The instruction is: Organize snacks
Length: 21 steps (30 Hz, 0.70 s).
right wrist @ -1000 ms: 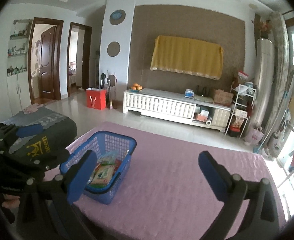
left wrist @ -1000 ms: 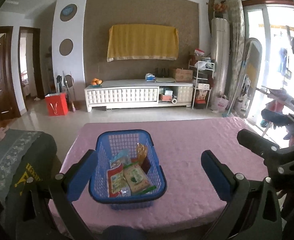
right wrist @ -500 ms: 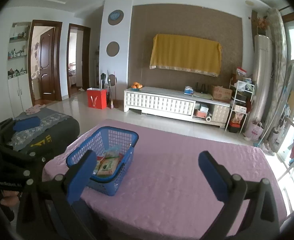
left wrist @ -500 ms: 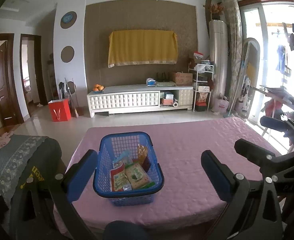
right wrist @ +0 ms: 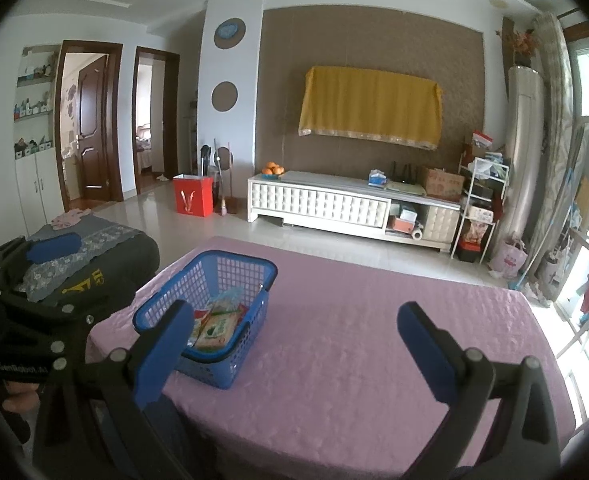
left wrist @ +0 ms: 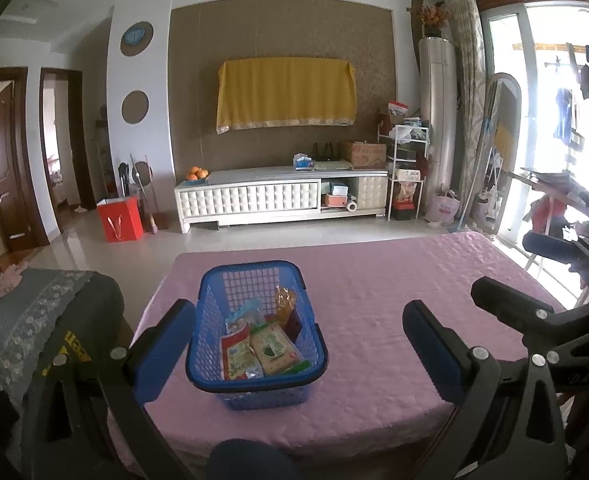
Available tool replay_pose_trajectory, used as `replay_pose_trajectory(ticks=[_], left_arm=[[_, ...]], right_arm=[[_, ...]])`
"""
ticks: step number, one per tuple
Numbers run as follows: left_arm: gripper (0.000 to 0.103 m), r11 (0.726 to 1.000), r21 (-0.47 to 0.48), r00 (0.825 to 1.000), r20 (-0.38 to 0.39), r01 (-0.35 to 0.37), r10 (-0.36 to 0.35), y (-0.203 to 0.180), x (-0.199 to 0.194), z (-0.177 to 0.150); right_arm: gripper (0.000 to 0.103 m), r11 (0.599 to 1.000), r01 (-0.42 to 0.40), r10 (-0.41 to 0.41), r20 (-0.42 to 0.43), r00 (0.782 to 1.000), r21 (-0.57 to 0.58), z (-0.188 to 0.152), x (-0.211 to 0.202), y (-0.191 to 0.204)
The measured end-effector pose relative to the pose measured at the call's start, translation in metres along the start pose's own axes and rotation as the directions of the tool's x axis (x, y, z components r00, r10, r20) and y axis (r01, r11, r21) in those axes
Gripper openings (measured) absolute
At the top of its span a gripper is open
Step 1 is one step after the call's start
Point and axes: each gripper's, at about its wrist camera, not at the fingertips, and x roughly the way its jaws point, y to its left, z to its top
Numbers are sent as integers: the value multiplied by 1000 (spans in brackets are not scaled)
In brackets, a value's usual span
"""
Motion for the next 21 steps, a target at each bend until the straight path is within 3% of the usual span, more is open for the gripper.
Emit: replay_pose_trajectory(ticks=[21], left_arm=[[102, 1000, 1, 1000, -4, 26, -26, -4, -3, -1]], right_arm=[[103, 1000, 7, -7, -5, 1000, 9, 2, -1, -4]])
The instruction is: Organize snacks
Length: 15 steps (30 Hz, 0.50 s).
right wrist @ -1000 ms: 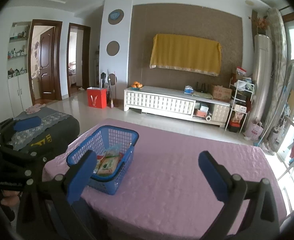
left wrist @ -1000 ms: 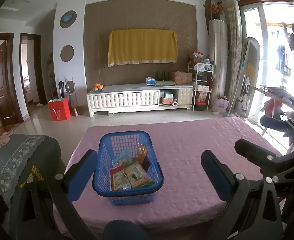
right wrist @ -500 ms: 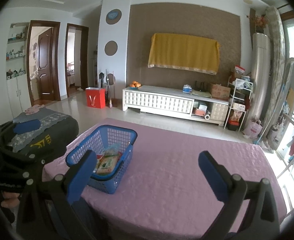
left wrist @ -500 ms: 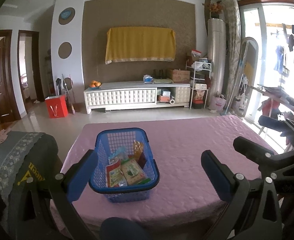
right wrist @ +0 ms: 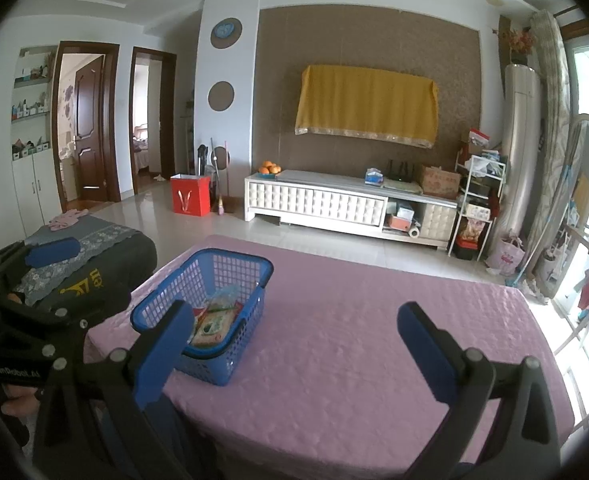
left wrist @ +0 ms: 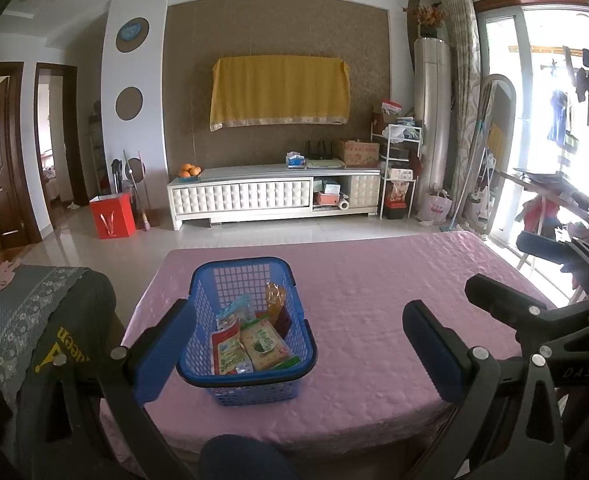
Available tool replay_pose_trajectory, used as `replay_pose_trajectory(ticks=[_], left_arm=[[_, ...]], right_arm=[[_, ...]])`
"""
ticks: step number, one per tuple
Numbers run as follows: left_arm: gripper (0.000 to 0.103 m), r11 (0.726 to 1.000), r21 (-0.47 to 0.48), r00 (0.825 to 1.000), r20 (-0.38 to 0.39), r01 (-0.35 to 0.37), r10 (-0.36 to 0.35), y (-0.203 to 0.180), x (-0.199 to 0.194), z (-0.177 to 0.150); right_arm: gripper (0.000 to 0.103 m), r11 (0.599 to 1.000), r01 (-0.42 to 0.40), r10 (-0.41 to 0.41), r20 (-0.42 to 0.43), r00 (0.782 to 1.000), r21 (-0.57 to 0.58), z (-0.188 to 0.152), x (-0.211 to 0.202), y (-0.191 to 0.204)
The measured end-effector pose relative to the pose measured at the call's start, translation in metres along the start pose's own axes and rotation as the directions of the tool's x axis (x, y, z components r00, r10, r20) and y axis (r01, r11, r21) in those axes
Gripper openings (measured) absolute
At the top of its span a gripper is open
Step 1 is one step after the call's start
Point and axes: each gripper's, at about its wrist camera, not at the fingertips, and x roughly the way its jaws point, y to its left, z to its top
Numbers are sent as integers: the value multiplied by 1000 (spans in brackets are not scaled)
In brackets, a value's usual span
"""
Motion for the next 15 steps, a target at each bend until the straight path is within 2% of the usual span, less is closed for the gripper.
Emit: replay_pose_trajectory(ticks=[15], left_arm=[[102, 1000, 2, 1000, -19, 7, -7, -3, 0, 1]], right_arm=[[103, 1000, 0, 0, -3, 1000, -13, 0, -3, -1]])
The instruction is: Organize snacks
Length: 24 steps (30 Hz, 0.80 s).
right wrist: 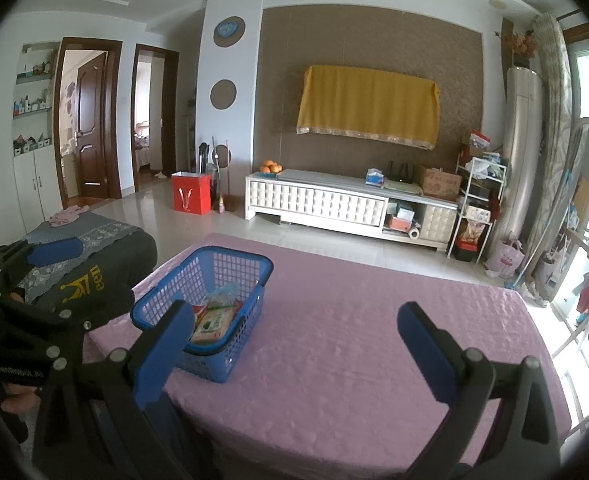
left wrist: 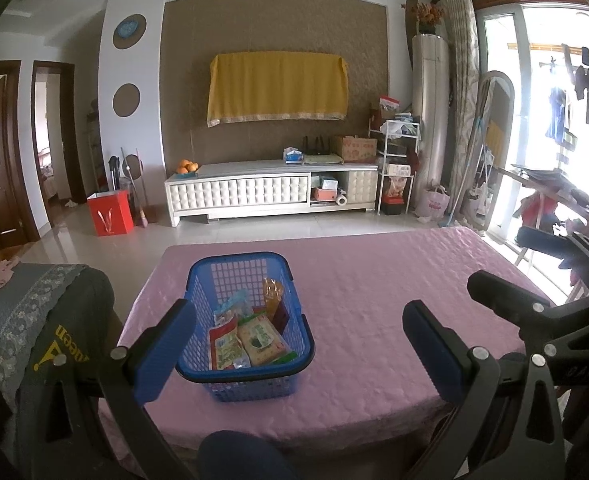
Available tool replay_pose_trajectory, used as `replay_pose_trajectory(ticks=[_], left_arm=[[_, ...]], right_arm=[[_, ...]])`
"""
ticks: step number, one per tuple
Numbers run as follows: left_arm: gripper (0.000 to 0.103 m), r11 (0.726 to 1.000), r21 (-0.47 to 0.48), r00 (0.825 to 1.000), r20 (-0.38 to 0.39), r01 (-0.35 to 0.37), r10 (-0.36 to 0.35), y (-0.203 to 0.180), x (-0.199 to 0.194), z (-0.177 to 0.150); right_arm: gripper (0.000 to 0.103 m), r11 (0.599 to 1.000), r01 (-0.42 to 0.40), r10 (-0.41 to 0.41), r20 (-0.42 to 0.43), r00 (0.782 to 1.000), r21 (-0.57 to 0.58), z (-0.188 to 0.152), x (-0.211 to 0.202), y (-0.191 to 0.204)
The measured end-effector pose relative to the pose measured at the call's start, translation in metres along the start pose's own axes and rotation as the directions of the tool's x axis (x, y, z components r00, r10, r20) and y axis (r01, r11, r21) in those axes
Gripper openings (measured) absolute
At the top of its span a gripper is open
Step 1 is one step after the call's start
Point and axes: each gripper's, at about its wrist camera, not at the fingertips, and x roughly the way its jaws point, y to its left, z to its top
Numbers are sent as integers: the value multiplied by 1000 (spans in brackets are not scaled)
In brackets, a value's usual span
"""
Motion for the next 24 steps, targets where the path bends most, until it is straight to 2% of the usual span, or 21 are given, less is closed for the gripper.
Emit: replay_pose_trajectory(ticks=[24], left_arm=[[102, 1000, 6, 1000, 4, 10, -10, 0, -1, -3]], right_arm=[[103, 1000, 3, -3, -2, 1000, 0, -1, -3, -1]])
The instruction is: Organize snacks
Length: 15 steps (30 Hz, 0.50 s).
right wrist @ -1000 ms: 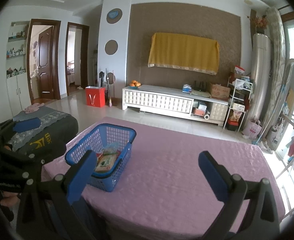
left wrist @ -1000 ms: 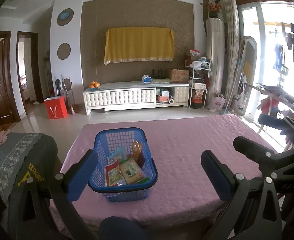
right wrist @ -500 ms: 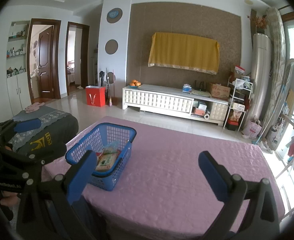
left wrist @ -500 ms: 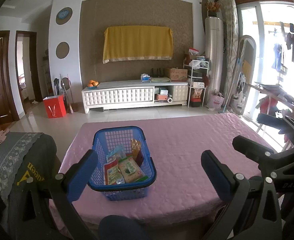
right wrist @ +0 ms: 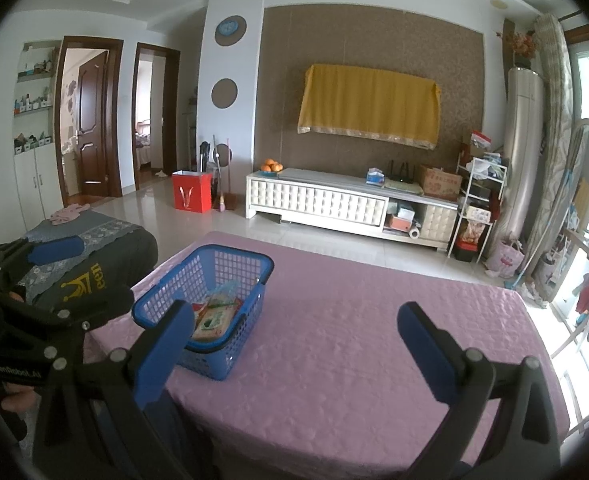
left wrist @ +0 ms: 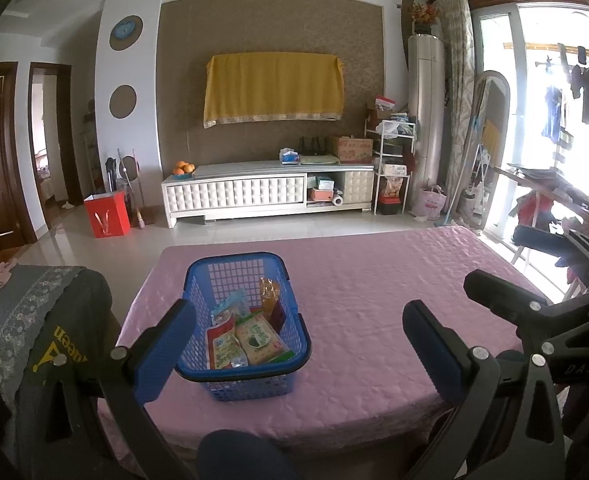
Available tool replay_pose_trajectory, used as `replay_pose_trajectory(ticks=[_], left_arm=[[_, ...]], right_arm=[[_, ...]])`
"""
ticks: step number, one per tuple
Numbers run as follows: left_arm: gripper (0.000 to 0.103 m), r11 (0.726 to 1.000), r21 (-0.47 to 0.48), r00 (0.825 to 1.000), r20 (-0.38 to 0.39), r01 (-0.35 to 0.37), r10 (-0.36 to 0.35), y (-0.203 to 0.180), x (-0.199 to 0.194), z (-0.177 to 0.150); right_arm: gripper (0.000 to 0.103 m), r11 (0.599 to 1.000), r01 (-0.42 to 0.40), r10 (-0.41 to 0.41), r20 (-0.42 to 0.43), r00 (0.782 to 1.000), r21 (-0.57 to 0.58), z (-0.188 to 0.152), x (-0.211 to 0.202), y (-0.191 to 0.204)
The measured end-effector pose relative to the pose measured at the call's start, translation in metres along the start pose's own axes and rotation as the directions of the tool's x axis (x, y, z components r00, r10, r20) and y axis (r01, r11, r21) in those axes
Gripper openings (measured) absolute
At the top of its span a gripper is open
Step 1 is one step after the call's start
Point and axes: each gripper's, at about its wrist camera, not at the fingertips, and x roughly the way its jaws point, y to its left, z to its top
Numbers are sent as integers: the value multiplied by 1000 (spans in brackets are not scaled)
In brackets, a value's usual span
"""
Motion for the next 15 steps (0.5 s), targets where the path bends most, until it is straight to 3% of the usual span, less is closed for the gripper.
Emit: replay_pose_trajectory(ticks=[15], left_arm=[[102, 1000, 15, 1000, 3, 6, -6, 0, -4, 1]], right_arm=[[103, 1000, -1, 1, 3, 1000, 7, -1, -6, -1]])
